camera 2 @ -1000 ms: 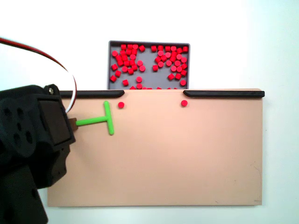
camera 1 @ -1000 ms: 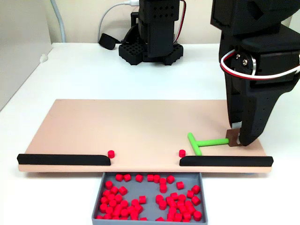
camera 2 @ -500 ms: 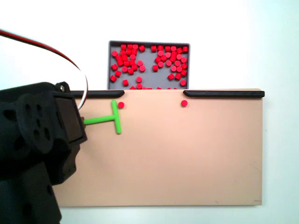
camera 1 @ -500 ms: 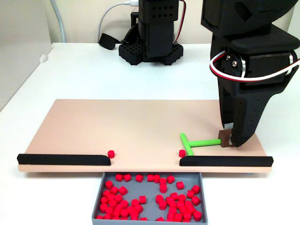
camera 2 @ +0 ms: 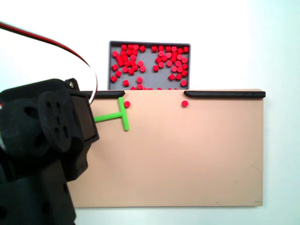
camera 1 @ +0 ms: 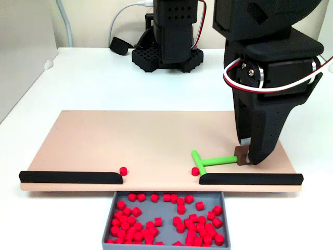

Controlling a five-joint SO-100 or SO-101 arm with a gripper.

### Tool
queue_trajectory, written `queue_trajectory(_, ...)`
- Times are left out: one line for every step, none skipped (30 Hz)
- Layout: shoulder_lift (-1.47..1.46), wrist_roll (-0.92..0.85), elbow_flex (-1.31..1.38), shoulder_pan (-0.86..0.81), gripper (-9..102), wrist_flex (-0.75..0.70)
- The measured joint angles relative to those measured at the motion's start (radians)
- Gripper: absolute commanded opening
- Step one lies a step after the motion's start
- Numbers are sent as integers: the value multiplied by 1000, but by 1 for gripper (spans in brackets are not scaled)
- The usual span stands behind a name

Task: Push granules from left to the grey container

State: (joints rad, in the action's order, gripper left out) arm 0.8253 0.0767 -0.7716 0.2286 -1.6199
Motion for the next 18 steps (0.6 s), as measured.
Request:
queue_trajectory(0, -3, 0, 0, 0, 0)
queue_trajectory(0, -6, 0, 0, 0, 0)
queue_trajectory(0, -9, 0, -2, 0, 0)
queue_trajectory(0, -14, 0, -2, 0, 0)
queue_trajectory(0, -18, 0, -3, 0, 0)
queue_trajectory(0, -23, 0, -6, 0, 0)
queue_trajectory(0, -31, 0, -9, 0, 0)
queue_trajectory(0, -35, 0, -11, 0, 0)
queue_trajectory(0, -43, 0, -14, 0, 0)
queue_trajectory(0, -49, 0, -17, 0, 0)
queue_trajectory(0, -57, 0, -18, 0, -2)
queue_trajectory(0, -66, 0, -18, 0, -2)
queue_trajectory(0, -74, 0, -18, 0, -2)
queue_trajectory(0, -81, 0, -20, 0, -2)
queue_trajectory(0, -92, 0, -21, 0, -5)
queue_trajectory(0, -104, 0, -25, 0, -8)
queue_trajectory(0, -121, 0, -28, 0, -11)
queue_trajectory(0, -135, 0, -28, 0, -12)
